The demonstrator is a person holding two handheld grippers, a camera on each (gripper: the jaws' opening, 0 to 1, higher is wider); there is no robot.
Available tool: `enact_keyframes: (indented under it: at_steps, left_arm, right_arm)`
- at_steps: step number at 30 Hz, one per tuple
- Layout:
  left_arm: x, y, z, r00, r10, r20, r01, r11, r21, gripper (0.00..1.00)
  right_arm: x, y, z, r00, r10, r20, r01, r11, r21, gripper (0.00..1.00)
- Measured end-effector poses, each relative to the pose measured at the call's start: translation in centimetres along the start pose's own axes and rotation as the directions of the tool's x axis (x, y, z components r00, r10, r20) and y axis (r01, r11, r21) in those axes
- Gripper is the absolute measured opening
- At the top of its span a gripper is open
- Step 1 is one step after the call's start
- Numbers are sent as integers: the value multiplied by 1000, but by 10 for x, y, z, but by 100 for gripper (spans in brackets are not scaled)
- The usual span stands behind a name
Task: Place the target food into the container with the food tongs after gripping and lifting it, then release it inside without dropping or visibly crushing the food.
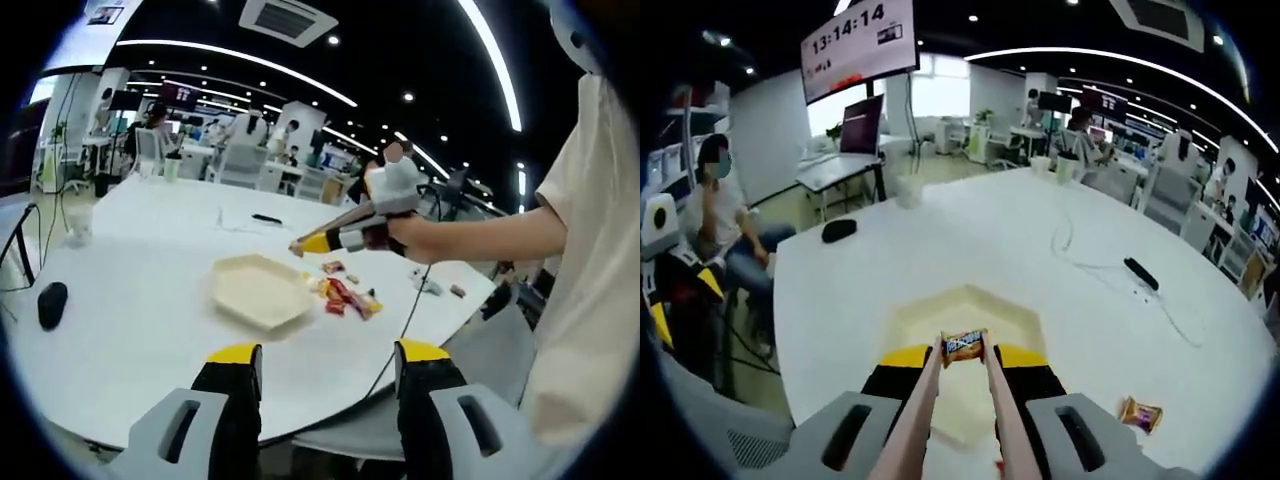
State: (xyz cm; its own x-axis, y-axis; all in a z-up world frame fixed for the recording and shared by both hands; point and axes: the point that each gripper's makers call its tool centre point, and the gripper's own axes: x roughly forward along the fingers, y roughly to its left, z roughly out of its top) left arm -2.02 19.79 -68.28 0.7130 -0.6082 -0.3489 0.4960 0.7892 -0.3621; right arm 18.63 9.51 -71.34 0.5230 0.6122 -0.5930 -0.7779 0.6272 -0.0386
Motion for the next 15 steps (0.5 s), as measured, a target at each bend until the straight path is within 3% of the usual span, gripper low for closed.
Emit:
enact_keyframes:
  at_steps: [15]
  left_arm:
    - [7,-3,3,1000,-27,-13,28,1000,13,52]
  right_arm:
    - [0,2,-1,1000,0,4,0,1000,6,25]
